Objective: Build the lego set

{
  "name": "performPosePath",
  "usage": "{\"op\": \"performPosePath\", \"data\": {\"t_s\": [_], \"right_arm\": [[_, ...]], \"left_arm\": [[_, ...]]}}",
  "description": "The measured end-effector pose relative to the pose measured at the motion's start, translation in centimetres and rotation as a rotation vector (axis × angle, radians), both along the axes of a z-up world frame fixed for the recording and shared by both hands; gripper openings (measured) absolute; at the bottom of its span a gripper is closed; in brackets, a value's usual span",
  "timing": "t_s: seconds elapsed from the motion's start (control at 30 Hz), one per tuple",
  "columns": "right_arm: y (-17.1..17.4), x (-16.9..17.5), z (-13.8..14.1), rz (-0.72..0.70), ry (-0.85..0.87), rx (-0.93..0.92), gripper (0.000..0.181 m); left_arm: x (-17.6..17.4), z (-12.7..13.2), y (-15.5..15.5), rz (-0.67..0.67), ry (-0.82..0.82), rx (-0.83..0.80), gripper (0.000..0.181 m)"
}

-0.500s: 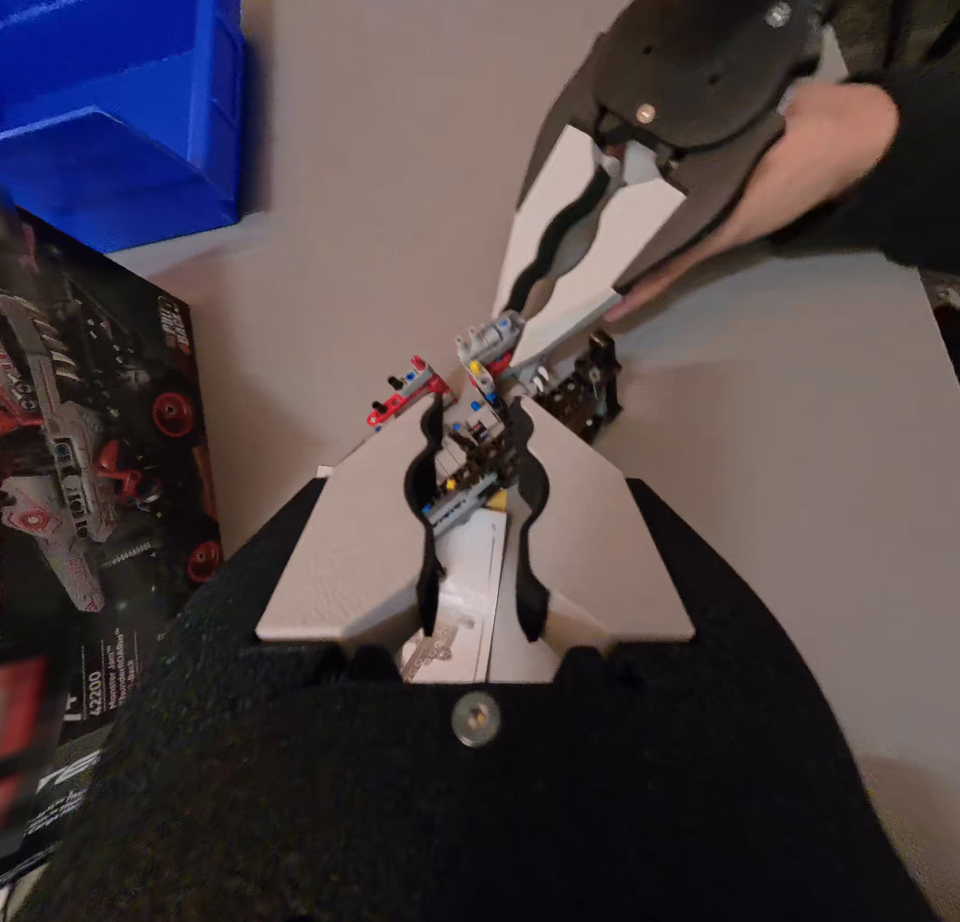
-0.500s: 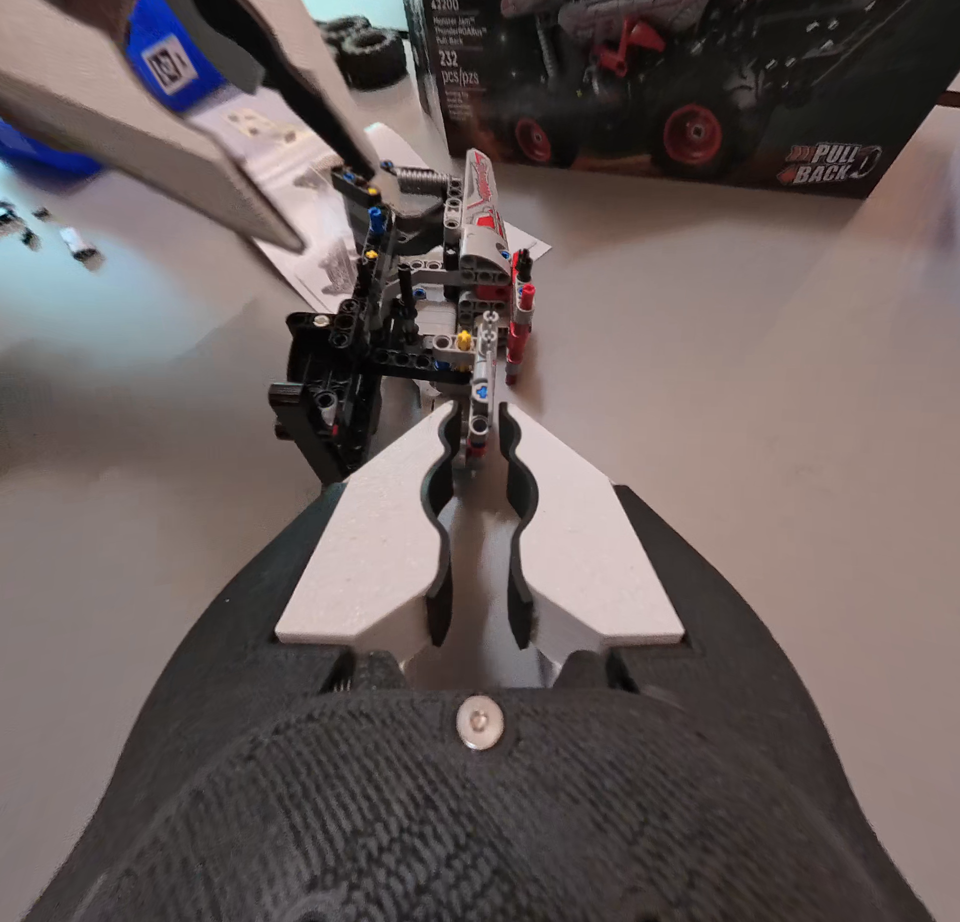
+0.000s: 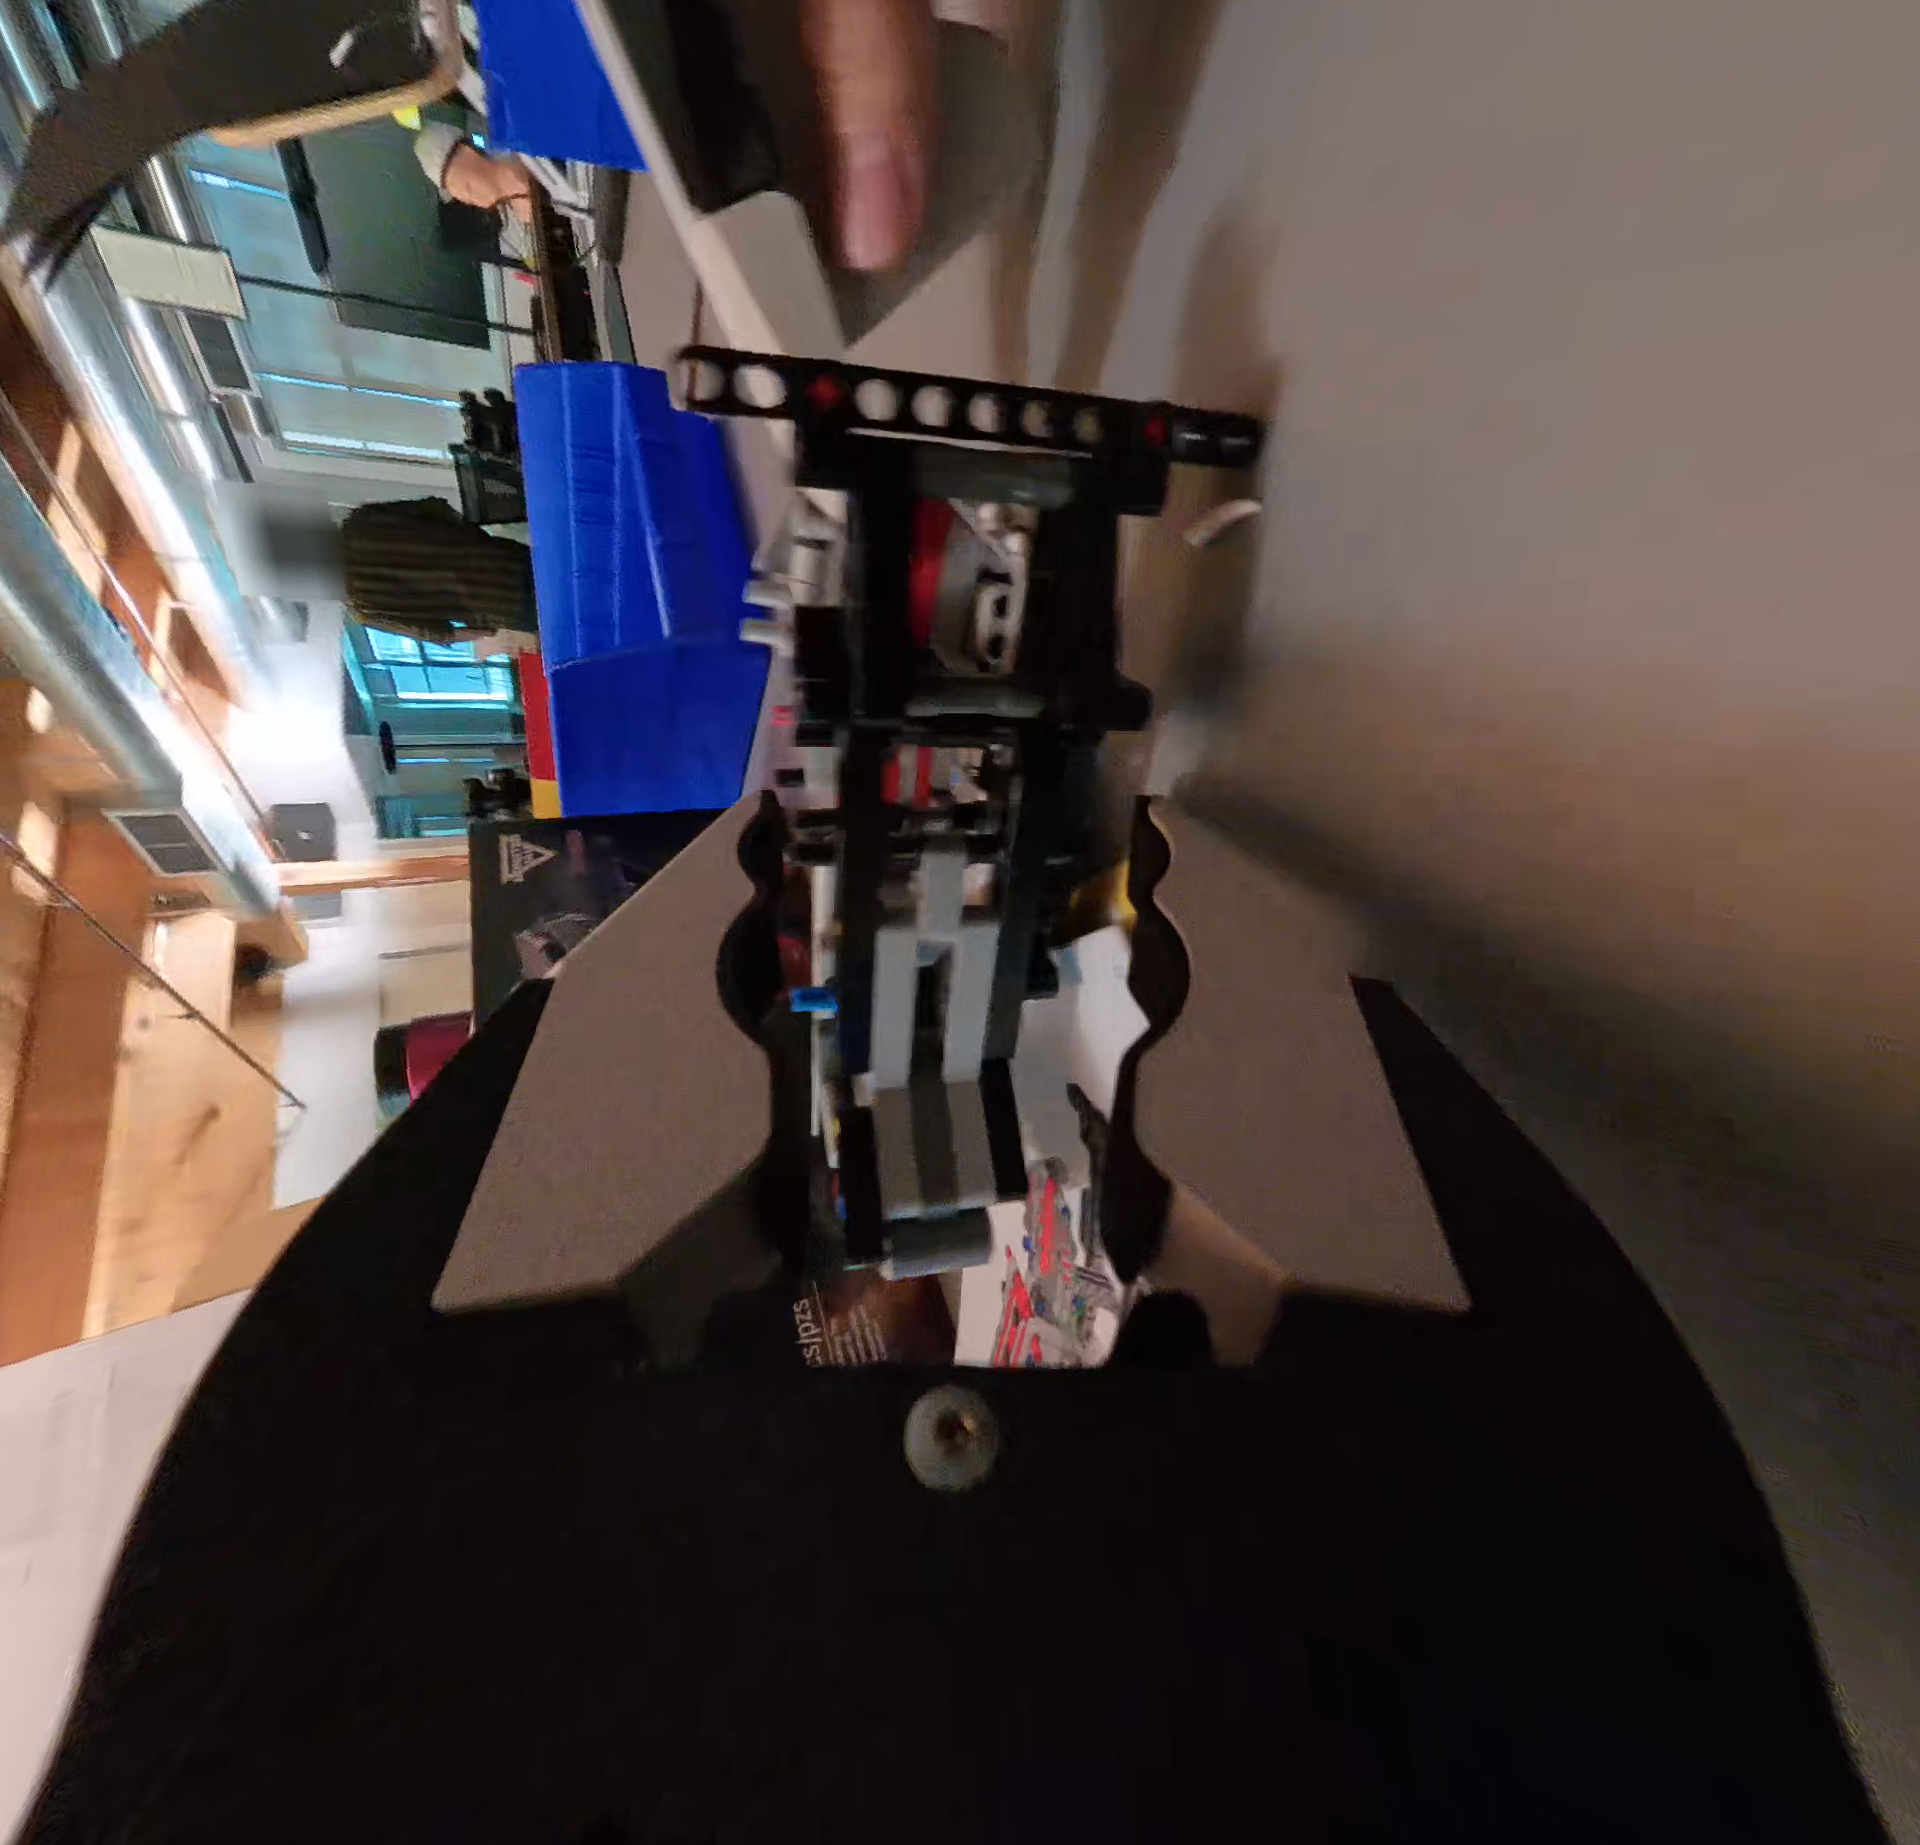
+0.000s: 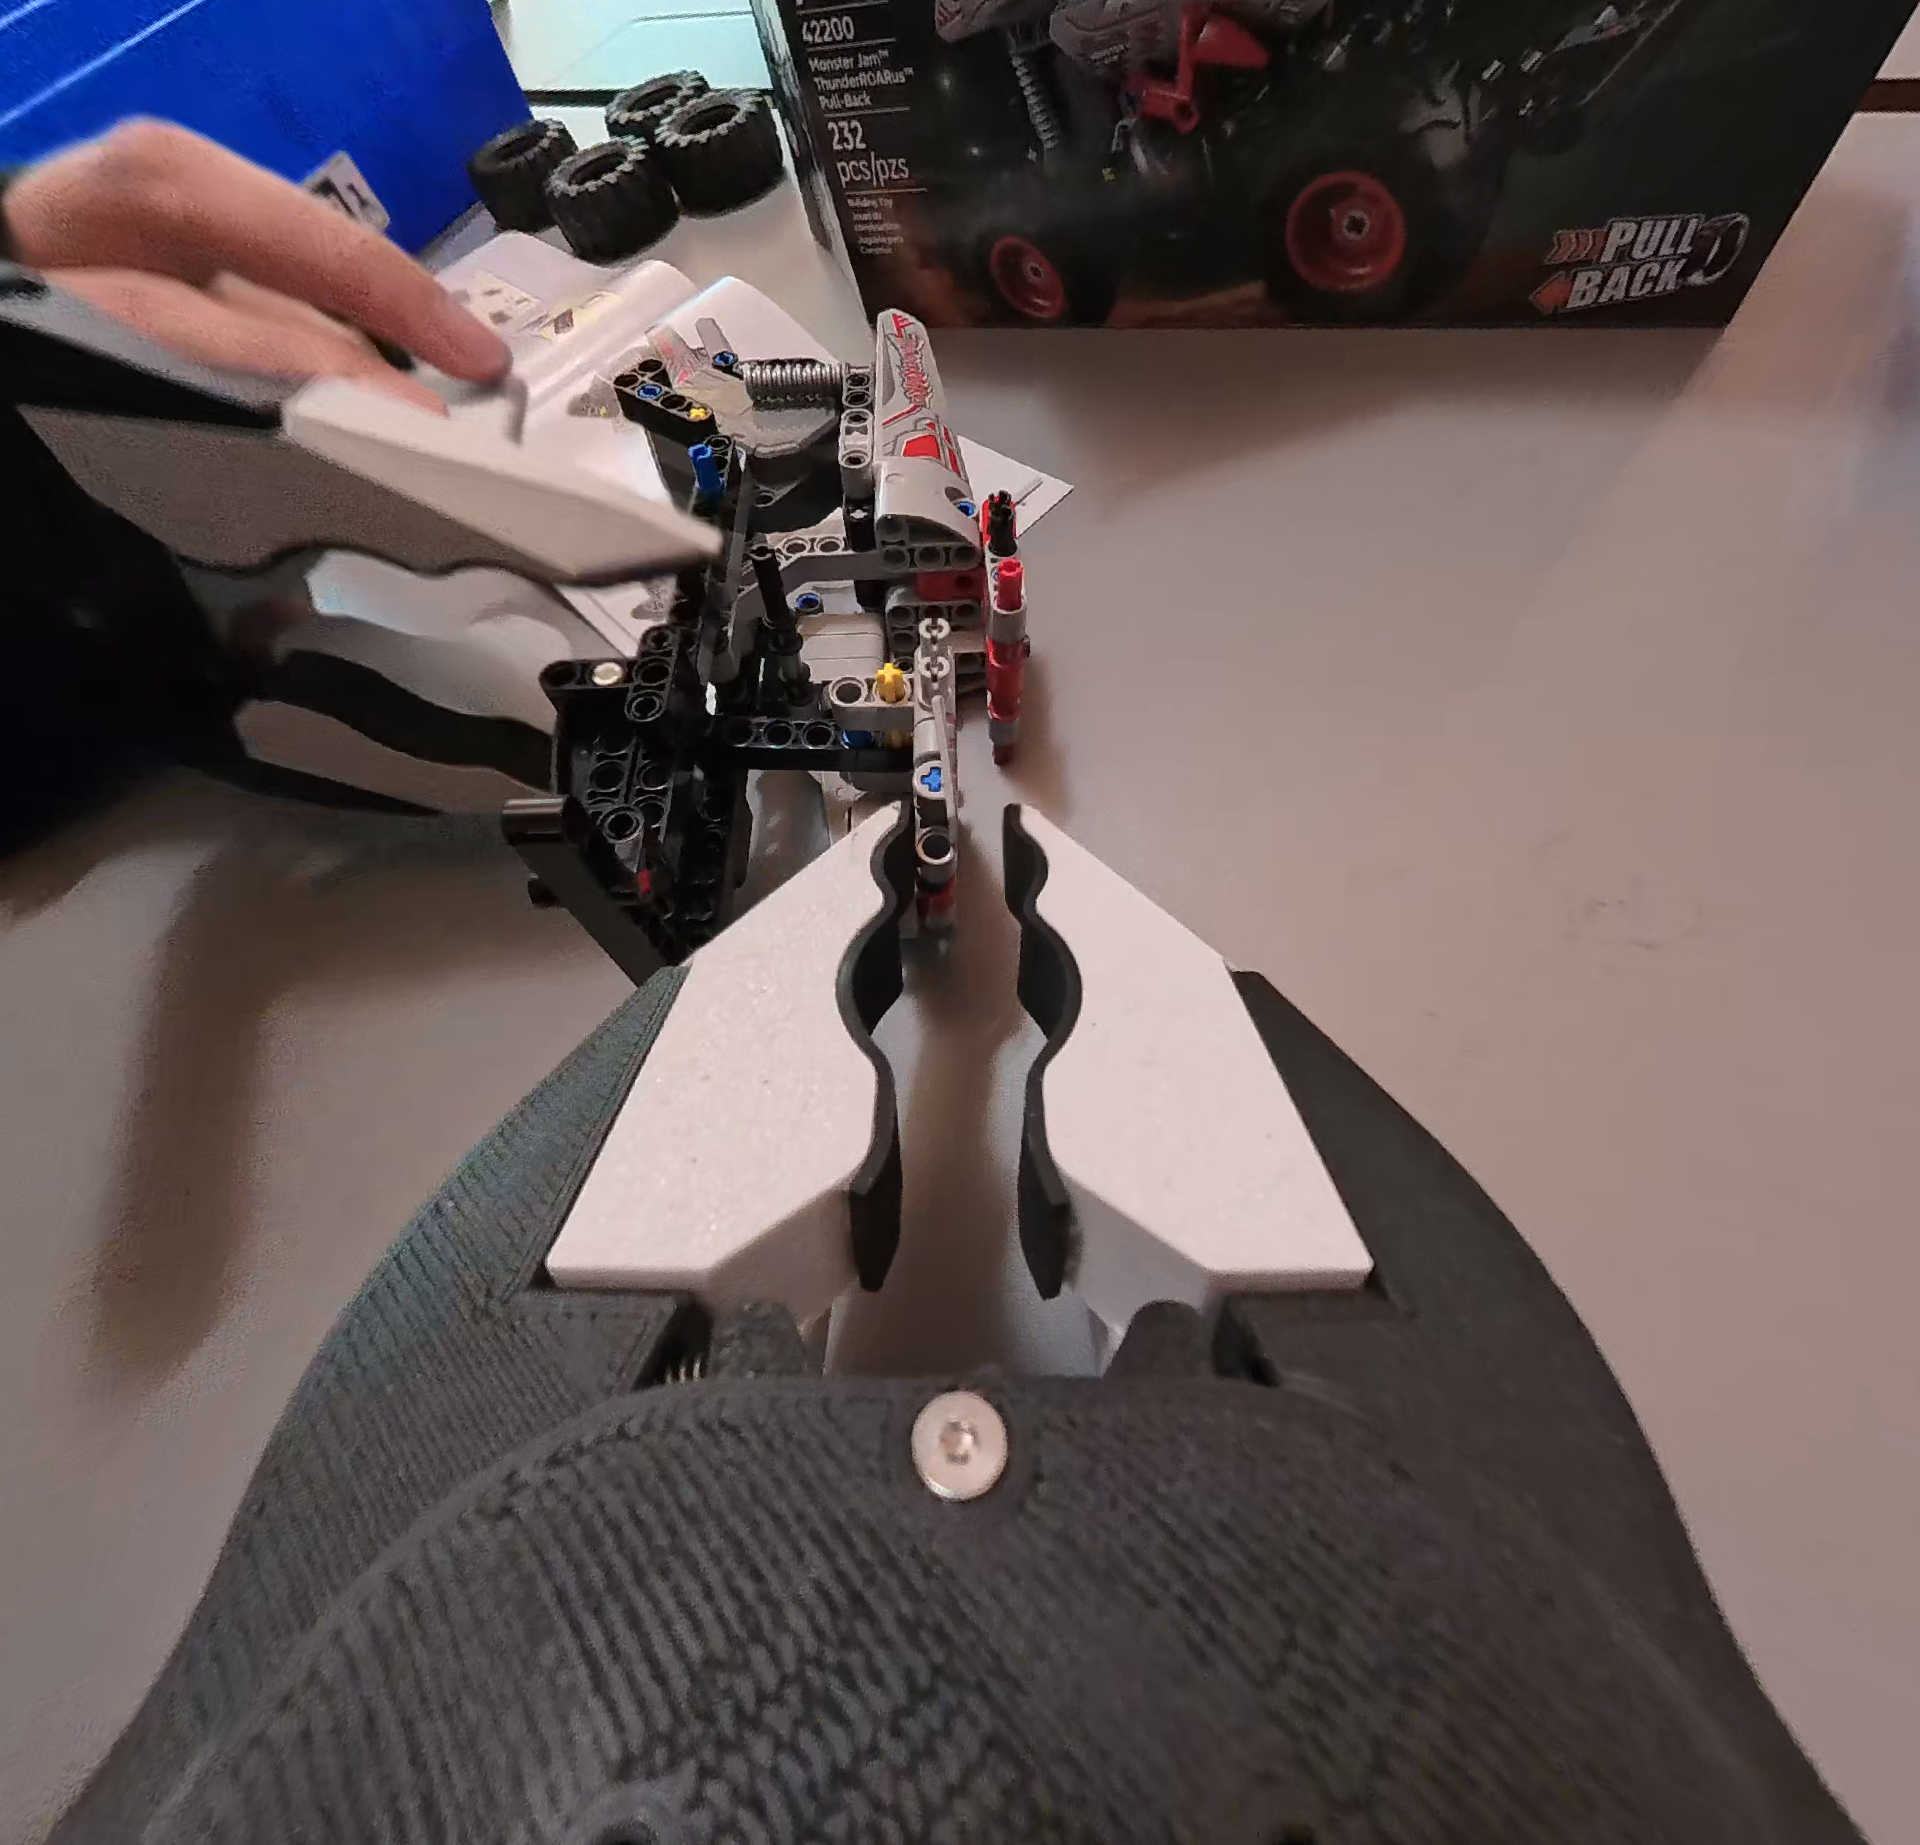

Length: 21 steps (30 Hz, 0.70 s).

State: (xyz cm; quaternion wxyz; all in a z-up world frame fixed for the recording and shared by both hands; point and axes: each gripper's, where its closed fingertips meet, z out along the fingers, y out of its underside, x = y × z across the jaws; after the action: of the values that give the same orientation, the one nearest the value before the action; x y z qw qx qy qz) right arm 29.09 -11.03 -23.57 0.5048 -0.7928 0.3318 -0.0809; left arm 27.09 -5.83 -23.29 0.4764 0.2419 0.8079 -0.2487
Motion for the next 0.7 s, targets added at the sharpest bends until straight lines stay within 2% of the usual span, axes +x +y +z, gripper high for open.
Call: {"op": "performPosePath", "data": {"t_s": [0.23, 0.4, 0.57, 0.7], "right_arm": [[0.2, 0.0, -0.6, 0.007, 0.009, -0.039, 0.013], [0.4, -0.2, -1.0, 0.018, -0.014, -0.097, 0.016], [0.0, -0.1, 0.5, 0.006, -0.018, 0.024, 0.021], [0.0, 0.1, 0.5, 0.022, -0.039, 0.013, 0.021]], "left_arm": [[1.1, -0.3, -0.3, 0.024, -0.270, -0.006, 0.051], [1.1, -0.2, -0.3, 0.051, -0.252, -0.062, 0.050], [1.2, -0.1, -0.1, 0.065, -0.241, -0.092, 0.049], [1.1, -0.1, -0.1, 0.048, -0.244, -0.095, 0.049]]}}
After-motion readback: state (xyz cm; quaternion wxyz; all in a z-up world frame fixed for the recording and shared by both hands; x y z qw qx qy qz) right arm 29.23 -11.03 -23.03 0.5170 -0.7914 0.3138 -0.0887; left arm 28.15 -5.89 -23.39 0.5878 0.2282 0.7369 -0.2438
